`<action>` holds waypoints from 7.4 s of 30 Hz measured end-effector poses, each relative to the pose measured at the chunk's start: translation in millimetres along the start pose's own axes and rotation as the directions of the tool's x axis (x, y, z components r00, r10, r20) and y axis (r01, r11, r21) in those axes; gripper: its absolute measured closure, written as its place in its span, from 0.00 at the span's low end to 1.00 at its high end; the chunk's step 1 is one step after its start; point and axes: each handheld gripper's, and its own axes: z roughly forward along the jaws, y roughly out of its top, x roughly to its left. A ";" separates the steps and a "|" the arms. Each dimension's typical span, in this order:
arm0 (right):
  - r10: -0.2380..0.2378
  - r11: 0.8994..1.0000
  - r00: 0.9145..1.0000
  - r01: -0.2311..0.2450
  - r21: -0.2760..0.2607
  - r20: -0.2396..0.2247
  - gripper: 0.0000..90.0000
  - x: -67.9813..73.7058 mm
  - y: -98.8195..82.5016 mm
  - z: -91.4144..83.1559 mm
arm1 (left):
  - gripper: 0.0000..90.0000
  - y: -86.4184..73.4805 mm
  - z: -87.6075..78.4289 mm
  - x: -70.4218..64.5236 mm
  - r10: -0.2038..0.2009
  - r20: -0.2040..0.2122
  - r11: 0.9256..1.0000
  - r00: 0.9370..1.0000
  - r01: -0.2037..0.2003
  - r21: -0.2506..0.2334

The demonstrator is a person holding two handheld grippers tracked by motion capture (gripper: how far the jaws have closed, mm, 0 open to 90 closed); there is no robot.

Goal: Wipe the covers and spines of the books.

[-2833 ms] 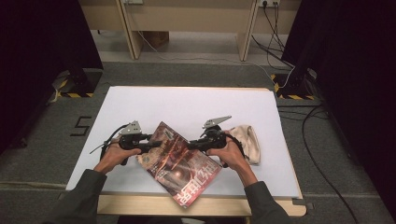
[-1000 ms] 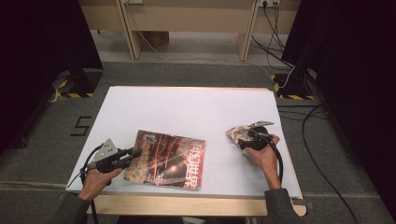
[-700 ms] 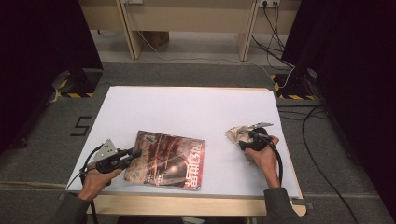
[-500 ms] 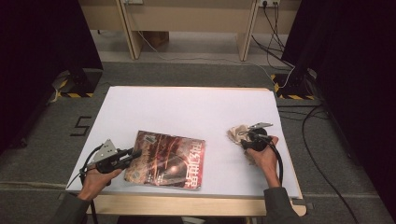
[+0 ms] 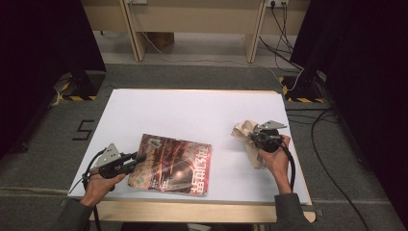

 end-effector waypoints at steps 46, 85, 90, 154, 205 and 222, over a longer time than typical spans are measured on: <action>-0.188 0.981 0.898 0.152 -0.122 -0.398 0.89 169.8 84.5 41.2 | 0.87 5.5 9.2 -19.1 0.100 -0.007 0.995 0.995 -0.100 -0.023; -0.314 0.949 0.855 0.269 -0.165 -0.412 0.89 228.9 132.9 26.1 | 0.85 4.8 10.1 -18.9 0.102 -0.023 0.995 0.994 -0.102 -0.016; -0.340 0.940 0.849 0.293 -0.175 -0.405 0.89 238.9 139.3 24.7 | 0.85 4.3 10.0 -18.7 0.105 -0.024 0.994 0.994 -0.105 -0.006; -0.357 0.934 0.825 0.325 -0.148 -0.439 0.89 232.3 143.2 27.5 | 0.84 5.4 11.1 -19.2 0.126 -0.029 0.992 0.992 -0.126 -0.005; -0.091 0.976 0.939 0.151 0.160 -0.331 0.89 91.2 41.5 76.9 | 0.82 5.9 9.2 -21.4 0.131 -0.022 0.991 0.991 -0.132 -0.016; -0.069 0.974 0.939 0.136 0.180 -0.336 0.89 85.1 39.9 78.6 | 0.82 6.6 9.2 -21.7 0.135 -0.024 0.990 0.991 -0.136 -0.023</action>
